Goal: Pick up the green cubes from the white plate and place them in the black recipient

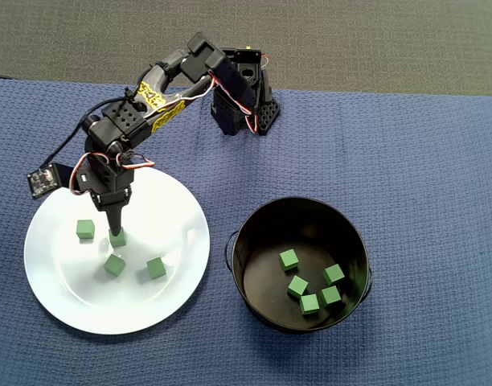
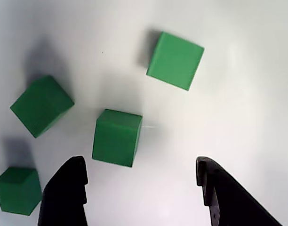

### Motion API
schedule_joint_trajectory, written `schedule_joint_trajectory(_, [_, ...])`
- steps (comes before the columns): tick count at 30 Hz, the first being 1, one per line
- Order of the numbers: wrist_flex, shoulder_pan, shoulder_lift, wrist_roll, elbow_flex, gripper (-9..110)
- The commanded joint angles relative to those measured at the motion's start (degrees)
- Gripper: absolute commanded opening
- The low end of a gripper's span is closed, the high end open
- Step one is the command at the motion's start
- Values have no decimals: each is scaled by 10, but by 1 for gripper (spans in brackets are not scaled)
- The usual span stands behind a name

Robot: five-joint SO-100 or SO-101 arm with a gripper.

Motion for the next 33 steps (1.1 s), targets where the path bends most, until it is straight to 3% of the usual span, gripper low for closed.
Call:
schedule_joint_trajectory(1, [-25, 5, -1, 14, -40, 21])
schedule_joint_trajectory(17, [-33, -4, -19, 172, -36, 20])
schedule_joint_trajectory(33, [-55, -38, -40, 173, -9, 19])
